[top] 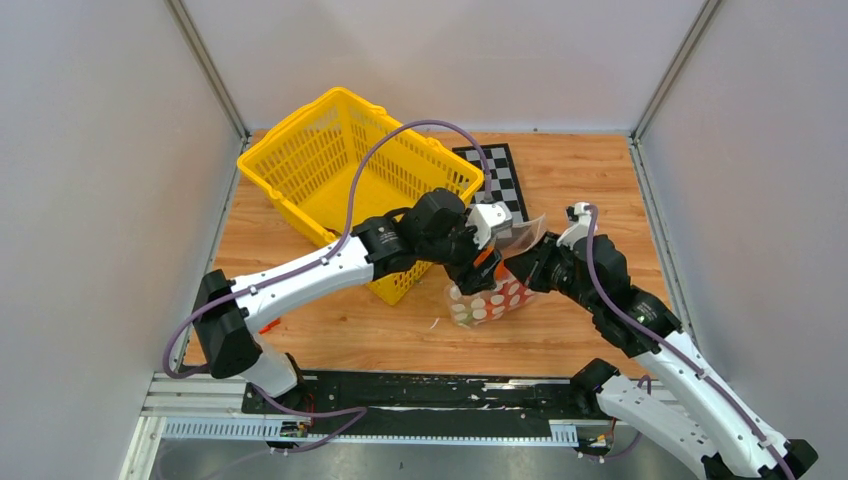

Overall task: Place the food in the zip-top bag and seal the zipper
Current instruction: Place the fake fruit in the zipper food storage bag.

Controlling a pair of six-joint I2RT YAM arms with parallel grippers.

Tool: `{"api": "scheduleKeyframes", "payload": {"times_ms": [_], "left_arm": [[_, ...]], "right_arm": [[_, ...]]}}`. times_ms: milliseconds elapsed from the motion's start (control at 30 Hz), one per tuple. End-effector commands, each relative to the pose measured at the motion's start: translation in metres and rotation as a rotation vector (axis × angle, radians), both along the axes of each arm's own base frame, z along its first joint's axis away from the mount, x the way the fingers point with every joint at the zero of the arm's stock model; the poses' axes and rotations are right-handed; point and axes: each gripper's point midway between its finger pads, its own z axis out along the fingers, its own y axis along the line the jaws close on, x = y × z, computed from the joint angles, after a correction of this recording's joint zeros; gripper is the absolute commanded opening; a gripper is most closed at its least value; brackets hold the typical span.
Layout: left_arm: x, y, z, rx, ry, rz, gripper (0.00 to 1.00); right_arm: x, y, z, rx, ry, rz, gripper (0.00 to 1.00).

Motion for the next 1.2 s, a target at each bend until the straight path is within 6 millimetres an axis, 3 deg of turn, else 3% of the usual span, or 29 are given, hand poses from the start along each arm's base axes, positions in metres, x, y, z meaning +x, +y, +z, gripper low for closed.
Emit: {"api": "scheduleKeyframes", "payload": {"times_ms": [0,167,233,400,567,767,933,1067,1167], "left_arm": [[0.027,0.003,0.006,0.004,-0.087,0.116,0.37],[0.041,0.000,0.033,-0.116,-0.123,0.227,0.39],[0.035,-0.011,0.045,-0.177,-0.108,0.184,0.41],[0.023,-0.031,0.060,-0.251,-0.062,0.093,0.46],[0.010,-0.031,0.068,-0.275,-0.048,0.022,0.49],[-0.007,-0.028,0.048,-0.197,-0.004,-0.082,0.54],[-0.014,-0.029,0.030,-0.160,-0.017,-0.094,0.68],[-0.011,-0.024,0.023,-0.120,-0.054,-0.074,0.71],[0.003,-0.017,0.016,-0.061,-0.115,0.008,0.71]], "right_arm": [[-0.006,0.009,0.030,0.066,-0.075,0.056,0.00],[-0.019,0.018,0.045,0.101,-0.098,0.148,0.00],[-0.022,0.020,0.053,0.123,-0.124,0.171,0.00],[-0.022,0.021,0.049,0.107,-0.122,0.181,0.00],[-0.023,0.022,0.047,0.105,-0.147,0.200,0.00],[-0.023,0.016,0.058,0.072,-0.231,0.206,0.00],[-0.022,0.018,0.065,0.076,-0.253,0.213,0.00],[-0.022,0.019,0.063,0.083,-0.246,0.213,0.00],[-0.022,0.020,0.064,0.102,-0.248,0.213,0.00]]}}
